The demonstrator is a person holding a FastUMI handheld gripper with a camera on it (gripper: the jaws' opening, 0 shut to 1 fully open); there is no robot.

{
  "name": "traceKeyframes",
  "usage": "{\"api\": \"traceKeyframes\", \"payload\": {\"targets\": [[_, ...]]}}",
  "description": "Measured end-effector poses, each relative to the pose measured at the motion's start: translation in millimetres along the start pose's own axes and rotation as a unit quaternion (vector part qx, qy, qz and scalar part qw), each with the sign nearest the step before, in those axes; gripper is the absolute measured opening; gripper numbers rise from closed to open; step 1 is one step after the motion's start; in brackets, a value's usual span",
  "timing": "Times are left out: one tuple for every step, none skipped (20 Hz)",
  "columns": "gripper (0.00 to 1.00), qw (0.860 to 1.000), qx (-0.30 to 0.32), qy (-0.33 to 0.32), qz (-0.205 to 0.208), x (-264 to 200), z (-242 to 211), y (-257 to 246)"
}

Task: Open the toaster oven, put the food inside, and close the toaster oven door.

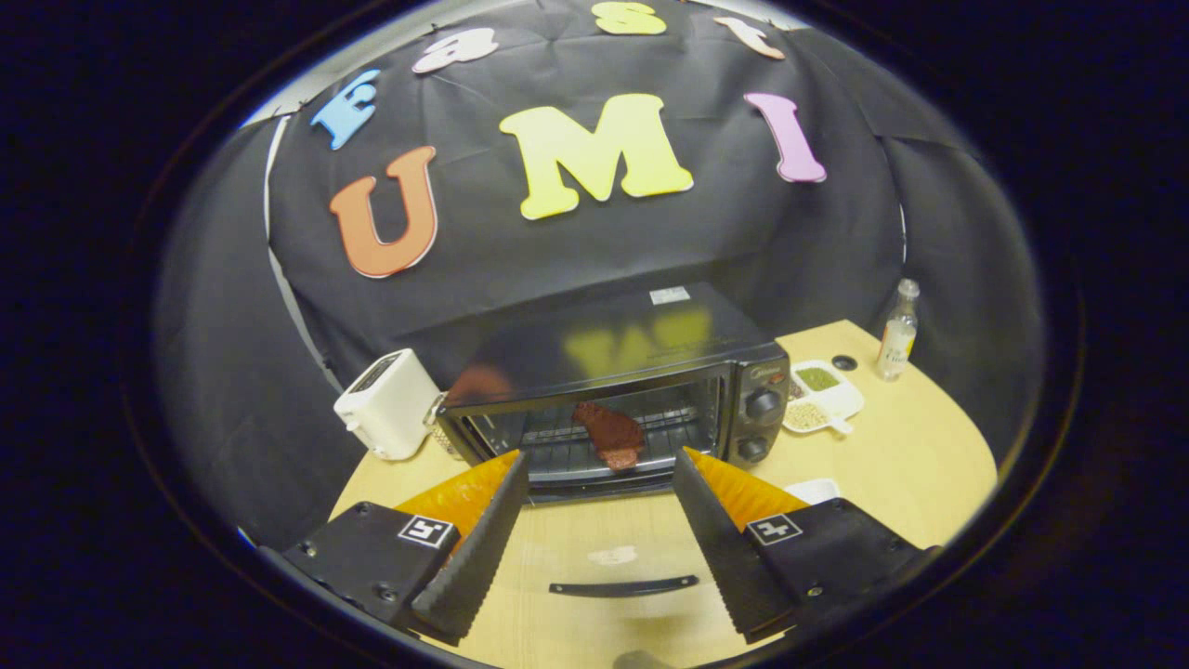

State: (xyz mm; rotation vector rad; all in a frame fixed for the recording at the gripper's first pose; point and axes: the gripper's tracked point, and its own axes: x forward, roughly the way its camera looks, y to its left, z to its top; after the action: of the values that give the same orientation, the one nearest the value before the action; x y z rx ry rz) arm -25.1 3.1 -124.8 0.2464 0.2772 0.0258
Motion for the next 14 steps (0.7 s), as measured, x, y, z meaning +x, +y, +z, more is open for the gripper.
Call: {"api": "traceKeyframes", "payload": {"targets": [[1.00,1.000,-0.008,-0.006,0.005,-13,3,1],[1.00,1.000,-0.015,-0.011,0.006,-23,6,0],[1.00,1.000,-0.022,-0.018,0.009,-35,9,-2],[1.00,0.999,-0.029,-0.022,0.011,-45,11,-4],[1.00,0.999,-0.036,-0.024,0.012,-54,11,-8],[1.00,0.998,-0.047,-0.027,0.014,-63,10,-12],[1.00,0.998,-0.057,-0.028,0.015,-72,7,-17],[1.00,0.997,-0.066,-0.027,0.016,-80,4,-21],[1.00,0.997,-0.075,-0.027,0.016,-87,0,-26],[1.00,0.996,-0.083,-0.033,0.017,-95,-3,-31],[1.00,0.995,-0.093,-0.033,0.016,-102,-8,-36],[1.00,0.994,-0.103,-0.032,0.014,-107,-15,-41],[1.00,0.993,-0.111,-0.033,0.010,-114,-21,-46],[1.00,0.993,-0.113,-0.030,0.006,-121,-29,-51]]}}
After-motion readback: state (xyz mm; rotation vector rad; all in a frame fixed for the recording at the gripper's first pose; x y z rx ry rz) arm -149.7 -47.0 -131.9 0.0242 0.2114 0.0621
